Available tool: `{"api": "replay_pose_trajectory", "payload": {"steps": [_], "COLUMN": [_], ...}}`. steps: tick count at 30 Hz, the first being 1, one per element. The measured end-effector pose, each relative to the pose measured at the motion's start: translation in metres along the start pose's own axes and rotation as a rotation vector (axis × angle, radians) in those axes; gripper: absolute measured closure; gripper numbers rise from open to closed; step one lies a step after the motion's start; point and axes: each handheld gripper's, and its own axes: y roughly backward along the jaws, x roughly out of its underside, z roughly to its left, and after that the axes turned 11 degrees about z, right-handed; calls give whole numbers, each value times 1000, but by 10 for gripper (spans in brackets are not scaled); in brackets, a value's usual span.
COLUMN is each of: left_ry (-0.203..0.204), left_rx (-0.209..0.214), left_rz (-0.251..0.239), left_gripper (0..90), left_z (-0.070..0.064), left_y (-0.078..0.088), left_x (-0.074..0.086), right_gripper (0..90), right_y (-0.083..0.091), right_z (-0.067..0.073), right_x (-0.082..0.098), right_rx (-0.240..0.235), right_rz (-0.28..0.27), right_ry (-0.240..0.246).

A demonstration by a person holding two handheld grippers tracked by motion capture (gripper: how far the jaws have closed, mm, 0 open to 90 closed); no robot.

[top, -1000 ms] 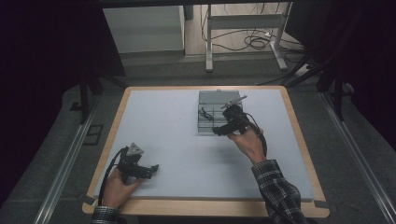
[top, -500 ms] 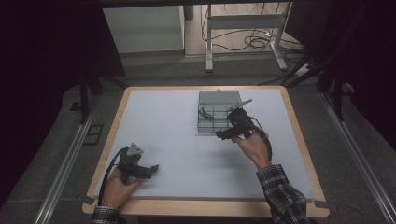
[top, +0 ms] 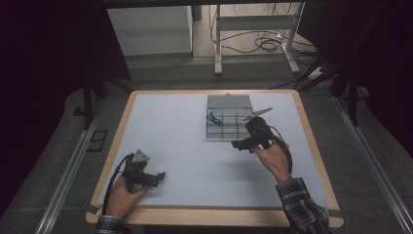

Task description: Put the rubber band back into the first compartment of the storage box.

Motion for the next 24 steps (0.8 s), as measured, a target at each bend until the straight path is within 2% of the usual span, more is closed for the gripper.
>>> {"api": "replay_pose_trajectory", "payload": {"steps": [15, 24], "left_ry": [0, 0], "left_rx": [0, 0], "left_rz": [0, 0], "left_gripper": [0, 0], "left_z": [0, 0], "left_y": [0, 0], "left_x": [0, 0], "right_gripper": [96, 95], "right_y": [16, 26], "right_z": [-6, -7], "right_x": [26, 47], "right_rx": [23, 36], "right_rz": [7, 19], "right_ry": [-11, -12]}}
